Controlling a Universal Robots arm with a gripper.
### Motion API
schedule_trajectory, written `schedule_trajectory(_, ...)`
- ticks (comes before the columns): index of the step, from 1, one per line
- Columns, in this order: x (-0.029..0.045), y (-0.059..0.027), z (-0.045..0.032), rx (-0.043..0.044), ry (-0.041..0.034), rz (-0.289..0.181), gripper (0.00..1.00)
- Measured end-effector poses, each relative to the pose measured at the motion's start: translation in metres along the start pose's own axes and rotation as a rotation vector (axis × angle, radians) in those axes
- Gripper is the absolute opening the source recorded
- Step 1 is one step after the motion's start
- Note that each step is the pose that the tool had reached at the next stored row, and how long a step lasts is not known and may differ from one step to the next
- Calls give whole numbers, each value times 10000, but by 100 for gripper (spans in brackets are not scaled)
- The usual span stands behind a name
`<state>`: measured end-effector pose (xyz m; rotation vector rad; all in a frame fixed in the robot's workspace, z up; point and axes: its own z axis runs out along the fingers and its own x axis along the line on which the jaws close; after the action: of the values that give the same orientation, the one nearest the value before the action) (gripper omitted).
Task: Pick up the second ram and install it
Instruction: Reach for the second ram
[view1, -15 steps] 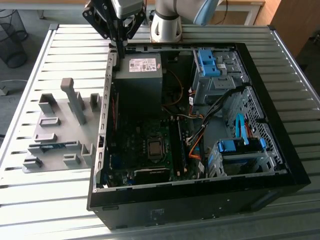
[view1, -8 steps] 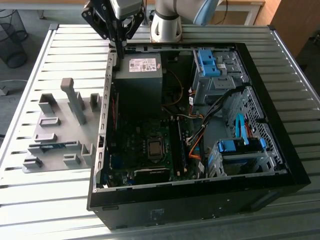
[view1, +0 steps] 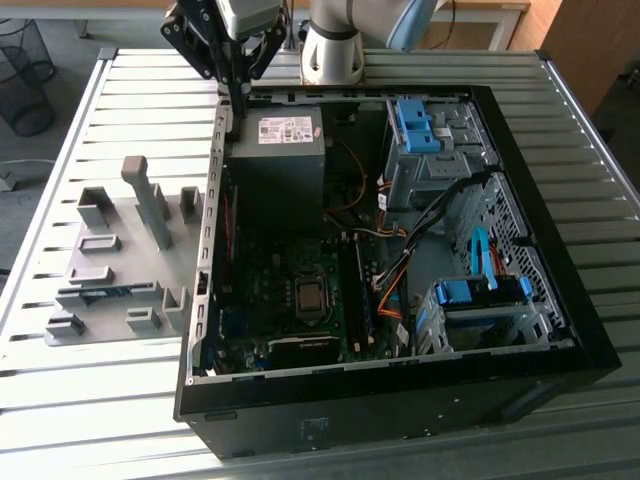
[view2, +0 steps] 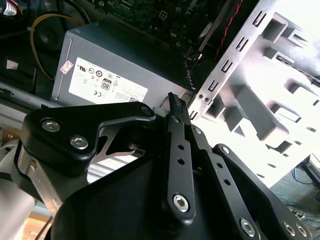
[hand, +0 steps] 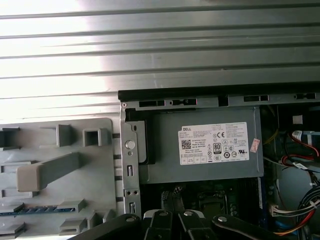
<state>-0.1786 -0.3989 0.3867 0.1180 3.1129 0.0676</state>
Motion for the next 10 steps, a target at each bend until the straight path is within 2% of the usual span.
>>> schedule_trajectory(10, 36, -3, 10, 0, 3, 1, 11)
